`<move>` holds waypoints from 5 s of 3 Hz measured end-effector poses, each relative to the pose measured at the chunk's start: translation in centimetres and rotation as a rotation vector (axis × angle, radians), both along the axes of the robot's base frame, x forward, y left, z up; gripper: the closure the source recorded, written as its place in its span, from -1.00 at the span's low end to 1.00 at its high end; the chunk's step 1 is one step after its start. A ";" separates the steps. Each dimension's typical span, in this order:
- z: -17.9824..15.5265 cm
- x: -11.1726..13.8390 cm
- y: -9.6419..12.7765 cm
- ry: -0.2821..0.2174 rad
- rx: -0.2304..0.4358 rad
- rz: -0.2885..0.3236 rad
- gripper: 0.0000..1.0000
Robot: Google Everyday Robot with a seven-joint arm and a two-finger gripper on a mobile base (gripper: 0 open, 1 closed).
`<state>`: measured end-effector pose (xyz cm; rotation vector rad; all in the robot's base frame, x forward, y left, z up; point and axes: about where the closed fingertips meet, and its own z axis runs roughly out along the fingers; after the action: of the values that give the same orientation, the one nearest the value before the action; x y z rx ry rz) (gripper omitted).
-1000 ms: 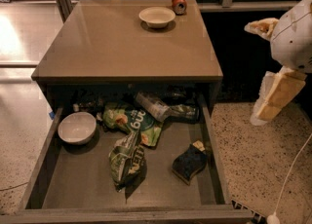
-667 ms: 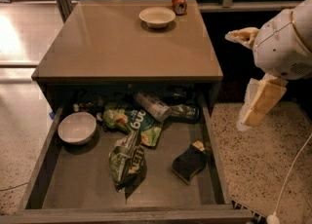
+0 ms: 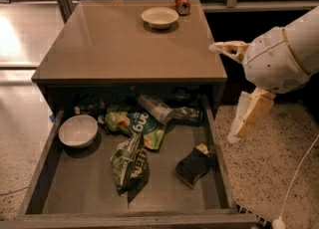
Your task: Pick green jalapeno chip bag from top drawer and place on counter
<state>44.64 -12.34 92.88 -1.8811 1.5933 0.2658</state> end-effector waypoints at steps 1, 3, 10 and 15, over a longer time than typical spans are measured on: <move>0.0 0.0 0.1 0.001 0.012 0.003 -1.00; -3.5 -0.4 1.8 0.035 0.528 0.158 -1.00; -3.7 0.4 4.3 -0.171 -0.013 -0.014 -1.00; -6.5 -0.7 6.4 -0.286 -0.125 0.028 -1.00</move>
Offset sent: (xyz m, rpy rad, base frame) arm -0.0030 -0.0006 -0.0024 0.8465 0.0631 0.1825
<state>43.94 -5.95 86.41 -1.9363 1.4175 -0.0915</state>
